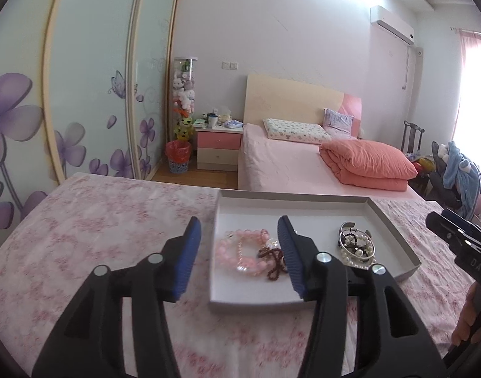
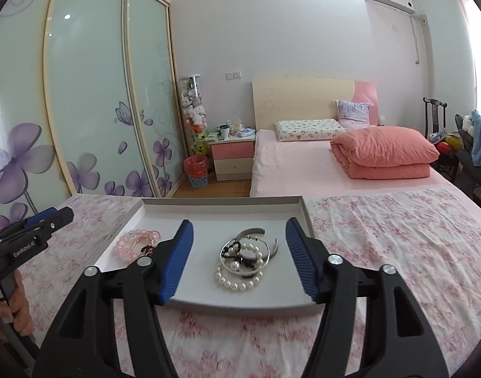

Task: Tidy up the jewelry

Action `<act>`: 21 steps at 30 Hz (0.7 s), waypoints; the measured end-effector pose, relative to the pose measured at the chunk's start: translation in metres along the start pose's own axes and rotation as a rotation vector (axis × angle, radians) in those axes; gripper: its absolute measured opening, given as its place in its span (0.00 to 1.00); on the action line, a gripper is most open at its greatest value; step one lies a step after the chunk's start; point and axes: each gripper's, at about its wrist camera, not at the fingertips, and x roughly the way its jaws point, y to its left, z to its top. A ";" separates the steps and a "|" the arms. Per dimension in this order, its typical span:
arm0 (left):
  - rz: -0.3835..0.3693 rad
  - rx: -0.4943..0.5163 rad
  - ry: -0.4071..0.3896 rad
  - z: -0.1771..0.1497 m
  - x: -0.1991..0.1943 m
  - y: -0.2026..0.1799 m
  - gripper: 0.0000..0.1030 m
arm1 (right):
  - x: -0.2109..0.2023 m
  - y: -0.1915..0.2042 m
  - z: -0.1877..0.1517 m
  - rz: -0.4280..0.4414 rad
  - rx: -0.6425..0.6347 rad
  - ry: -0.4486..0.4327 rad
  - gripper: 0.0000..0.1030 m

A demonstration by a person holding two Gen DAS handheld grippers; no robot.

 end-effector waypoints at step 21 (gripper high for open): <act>0.045 0.073 -0.092 -0.051 -0.111 -0.002 0.96 | -0.082 0.036 -0.046 -0.069 -0.056 0.000 0.98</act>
